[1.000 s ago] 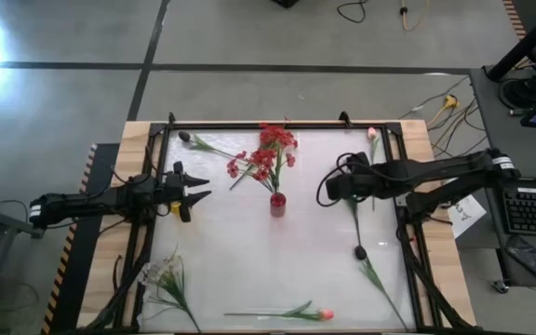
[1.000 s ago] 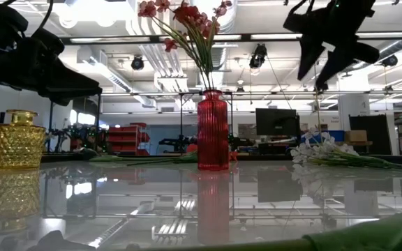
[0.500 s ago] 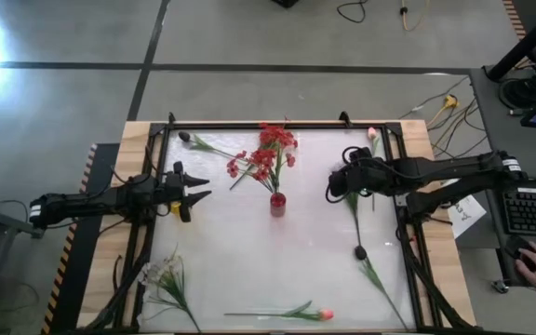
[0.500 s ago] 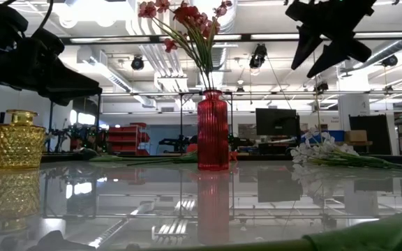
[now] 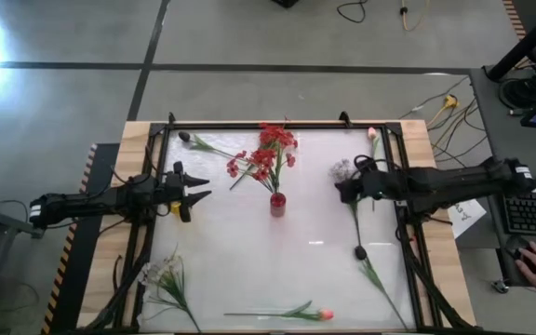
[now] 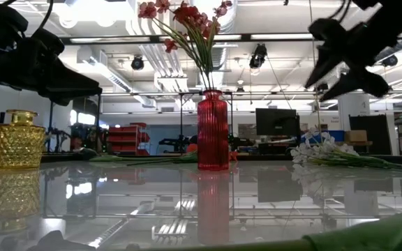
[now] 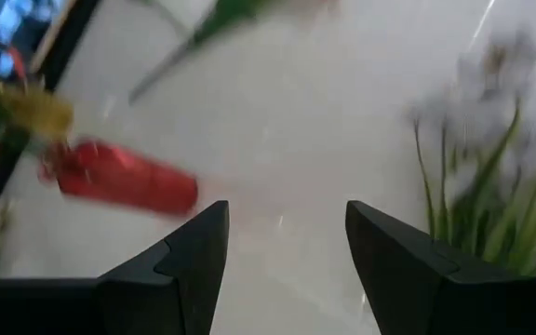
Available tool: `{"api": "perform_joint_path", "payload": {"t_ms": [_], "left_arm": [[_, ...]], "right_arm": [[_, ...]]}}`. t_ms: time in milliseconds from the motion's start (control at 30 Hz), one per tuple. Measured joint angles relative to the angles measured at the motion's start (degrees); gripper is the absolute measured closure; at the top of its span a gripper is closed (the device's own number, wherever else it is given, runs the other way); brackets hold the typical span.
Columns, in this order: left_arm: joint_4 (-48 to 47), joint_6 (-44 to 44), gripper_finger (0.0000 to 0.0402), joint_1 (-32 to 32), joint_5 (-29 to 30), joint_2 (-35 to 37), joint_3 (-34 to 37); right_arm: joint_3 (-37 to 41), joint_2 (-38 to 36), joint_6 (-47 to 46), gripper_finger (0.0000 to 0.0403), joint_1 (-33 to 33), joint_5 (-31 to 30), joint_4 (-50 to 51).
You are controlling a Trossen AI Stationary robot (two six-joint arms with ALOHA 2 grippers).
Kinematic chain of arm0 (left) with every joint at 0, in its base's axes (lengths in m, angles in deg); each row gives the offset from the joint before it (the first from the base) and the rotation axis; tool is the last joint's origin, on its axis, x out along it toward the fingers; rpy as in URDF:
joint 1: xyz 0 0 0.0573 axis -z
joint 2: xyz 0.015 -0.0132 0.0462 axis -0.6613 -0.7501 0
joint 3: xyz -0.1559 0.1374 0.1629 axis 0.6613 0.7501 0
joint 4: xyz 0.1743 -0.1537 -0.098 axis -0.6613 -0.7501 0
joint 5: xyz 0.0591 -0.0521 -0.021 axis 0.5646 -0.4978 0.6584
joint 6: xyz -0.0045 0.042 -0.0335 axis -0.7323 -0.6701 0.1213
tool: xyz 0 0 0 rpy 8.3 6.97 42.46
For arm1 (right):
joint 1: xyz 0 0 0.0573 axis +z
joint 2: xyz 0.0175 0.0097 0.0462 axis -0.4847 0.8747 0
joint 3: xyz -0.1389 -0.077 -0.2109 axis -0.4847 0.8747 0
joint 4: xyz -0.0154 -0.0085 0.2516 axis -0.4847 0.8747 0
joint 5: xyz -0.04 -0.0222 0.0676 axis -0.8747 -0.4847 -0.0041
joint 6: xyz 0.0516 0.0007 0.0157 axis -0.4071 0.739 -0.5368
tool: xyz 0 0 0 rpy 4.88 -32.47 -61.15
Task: Sort flowers into vase by color
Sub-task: Put the right black flower into the red vase
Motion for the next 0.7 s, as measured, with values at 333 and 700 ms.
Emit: {"api": "perform_joint_path", "payload": {"t_ms": [333, 700], "left_arm": [[0.0, 0.0, 0.0247, 0.0, 0.0, 0.0, 0.0], [0.0, 0.0, 0.0247, 0.0, 0.0, 0.0, 0.0]], "right_arm": [[6.9, -10.7, -6.0, 0.0193, 5.7, 11.5, -0.2], [6.2, -12.8, -11.9, 0.0193, 19.5, 12.5, 6.0]]}}
